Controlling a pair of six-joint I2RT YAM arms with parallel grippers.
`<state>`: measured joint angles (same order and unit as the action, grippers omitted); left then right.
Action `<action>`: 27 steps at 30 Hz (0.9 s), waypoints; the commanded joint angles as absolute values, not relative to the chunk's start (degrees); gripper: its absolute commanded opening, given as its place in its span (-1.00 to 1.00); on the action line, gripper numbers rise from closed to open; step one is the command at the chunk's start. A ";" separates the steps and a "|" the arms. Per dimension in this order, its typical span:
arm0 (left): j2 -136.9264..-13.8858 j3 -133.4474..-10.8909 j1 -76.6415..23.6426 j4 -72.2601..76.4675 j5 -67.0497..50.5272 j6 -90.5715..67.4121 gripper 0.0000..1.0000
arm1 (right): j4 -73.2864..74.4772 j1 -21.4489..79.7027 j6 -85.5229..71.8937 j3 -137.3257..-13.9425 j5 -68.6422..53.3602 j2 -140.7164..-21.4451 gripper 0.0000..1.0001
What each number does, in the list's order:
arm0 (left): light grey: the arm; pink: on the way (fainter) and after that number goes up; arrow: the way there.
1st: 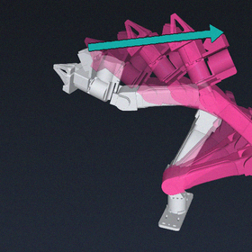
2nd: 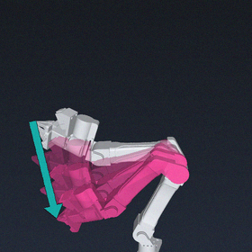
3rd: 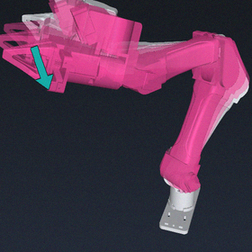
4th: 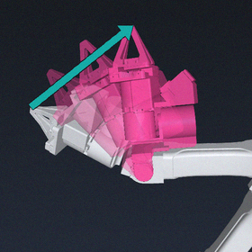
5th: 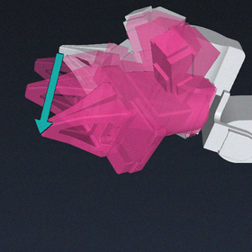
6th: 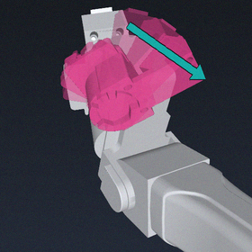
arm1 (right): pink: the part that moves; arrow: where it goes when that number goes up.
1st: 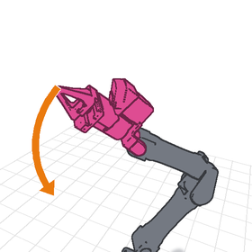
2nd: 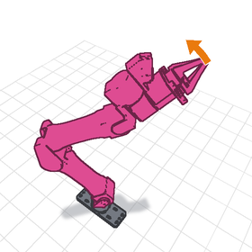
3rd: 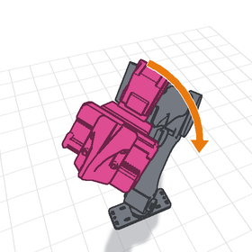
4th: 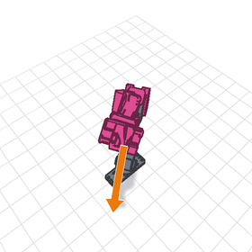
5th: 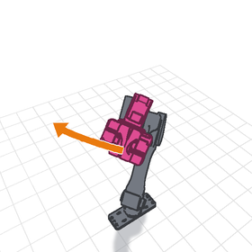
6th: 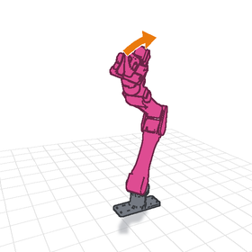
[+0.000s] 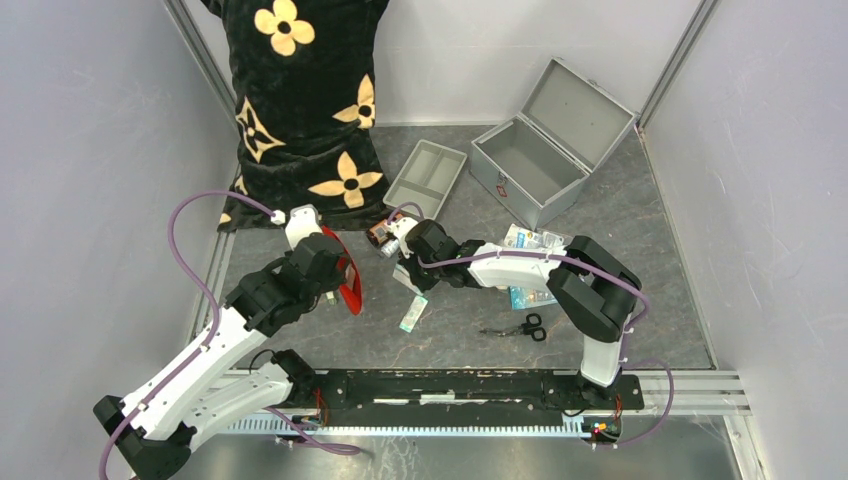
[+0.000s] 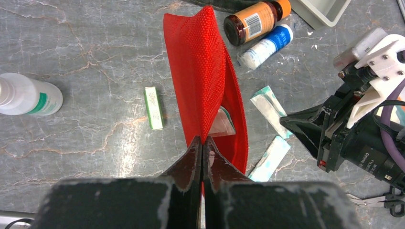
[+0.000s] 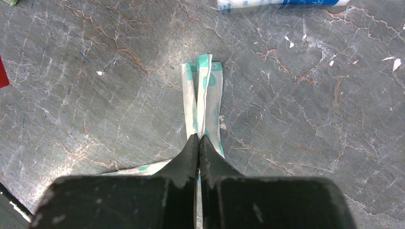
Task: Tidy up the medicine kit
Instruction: Pick up the medical item at the center of the board, then place the medical item at the medicine pouch.
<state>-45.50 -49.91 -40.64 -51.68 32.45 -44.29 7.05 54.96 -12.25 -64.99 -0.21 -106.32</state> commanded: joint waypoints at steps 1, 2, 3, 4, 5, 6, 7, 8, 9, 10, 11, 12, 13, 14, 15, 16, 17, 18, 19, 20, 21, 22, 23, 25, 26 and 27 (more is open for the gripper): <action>-45.29 -49.58 -40.87 -49.48 32.62 -46.32 -0.96 | 5.19 54.65 -13.00 -64.28 -1.58 -104.23 -1.00; -45.41 -49.53 -40.87 -49.48 32.65 -46.32 -0.96 | 5.26 54.59 -13.08 -64.18 -1.58 -104.24 -1.00; -45.44 -49.44 -40.87 -49.42 32.63 -46.26 -0.96 | 5.09 54.50 -13.17 -64.17 -1.58 -104.01 -1.00; -45.36 -49.33 -40.87 -49.31 32.65 -46.23 -0.96 | 4.91 54.48 -13.20 -64.02 -1.60 -103.67 -1.00; -45.46 -49.16 -40.87 -49.22 32.61 -46.30 -0.96 | 4.76 54.55 -13.40 -63.75 -1.52 -103.17 -1.00; -45.45 -49.01 -40.87 -48.99 32.54 -46.32 -0.96 | 4.71 54.43 -13.58 -63.58 -1.43 -102.59 -1.00; -45.58 -48.82 -40.87 -48.67 32.46 -46.32 -0.96 | 4.66 54.23 -13.89 -63.24 -1.41 -101.80 -1.00; -45.62 -48.64 -40.87 -48.40 32.29 -46.40 -0.96 | 4.66 54.00 -14.40 -62.86 -1.41 -100.68 -1.00; -45.77 -48.49 -40.87 -48.05 32.12 -46.48 -0.96 | 4.44 53.76 -15.04 -62.41 -1.53 -99.56 -1.00; -45.88 -48.37 -40.87 -47.77 31.96 -46.54 -0.96 | 3.99 53.51 -15.79 -61.70 -1.67 -98.08 -1.00; -46.08 -48.29 -40.87 -47.31 31.83 -46.58 -0.95 | 3.66 53.19 -16.65 -60.89 -1.67 -96.72 -1.00; -46.18 -48.19 -40.87 -47.01 31.74 -46.58 -0.96 | 3.32 52.94 -17.81 -60.29 -1.63 -95.08 -1.00; -46.32 -48.10 -40.87 -46.64 31.65 -46.58 -0.96 | 2.98 52.83 -19.08 -59.66 -1.39 -93.56 -1.00; -46.49 -48.01 -40.86 -46.26 31.64 -46.58 -0.96 | 2.92 52.73 -20.33 -59.38 -1.09 -92.39 -1.00; -46.60 -47.99 -40.87 -45.84 31.64 -46.58 -0.96 | 2.97 52.68 -22.06 -59.39 -0.97 -91.46 -1.00; -46.96 -47.91 -40.87 -45.39 31.64 -46.52 -0.96 | 3.04 52.71 -23.39 -59.49 -1.12 -90.73 -1.00; -47.31 -47.90 -40.87 -44.88 31.64 -46.54 -0.96 | 3.04 52.70 -25.33 -59.65 -1.27 -89.99 -1.00; -47.79 -47.90 -40.87 -44.38 31.64 -46.58 -0.95 | 3.07 52.71 -27.33 -59.81 -1.38 -89.44 -1.00; -48.33 -47.90 -40.87 -43.92 31.64 -46.63 -0.96 | 2.95 52.71 -28.98 -59.98 -1.60 -89.01 -1.00; -48.88 -47.90 -40.87 -43.30 31.68 -46.66 -0.96 | 2.56 52.80 -30.77 -60.02 -2.28 -88.43 -1.00; -49.45 -47.90 -40.87 -42.89 31.70 -46.67 -0.96 | 1.39 52.73 -32.42 -59.76 -3.31 -87.81 -1.00; -50.06 -47.90 -40.87 -42.41 31.73 -46.63 -0.96 | 0.48 52.75 -33.88 -59.27 -4.01 -86.87 -1.00; -50.62 -47.85 -40.87 -42.01 31.73 -46.59 -0.96 | -1.71 52.69 -35.73 -58.57 -4.44 -85.95 -1.00; -51.56 -47.58 -40.87 -41.31 31.66 -46.56 -0.96 | -4.75 52.66 -39.11 -57.01 -4.96 -83.98 -1.00; -51.94 -47.43 -40.87 -40.90 31.46 -46.58 -0.96 | -6.36 52.69 -40.52 -56.38 -5.20 -83.17 -1.00; -52.15 -47.31 -40.87 -40.50 31.19 -46.58 -0.96 | -7.59 52.71 -41.85 -56.09 -5.76 -82.79 -1.00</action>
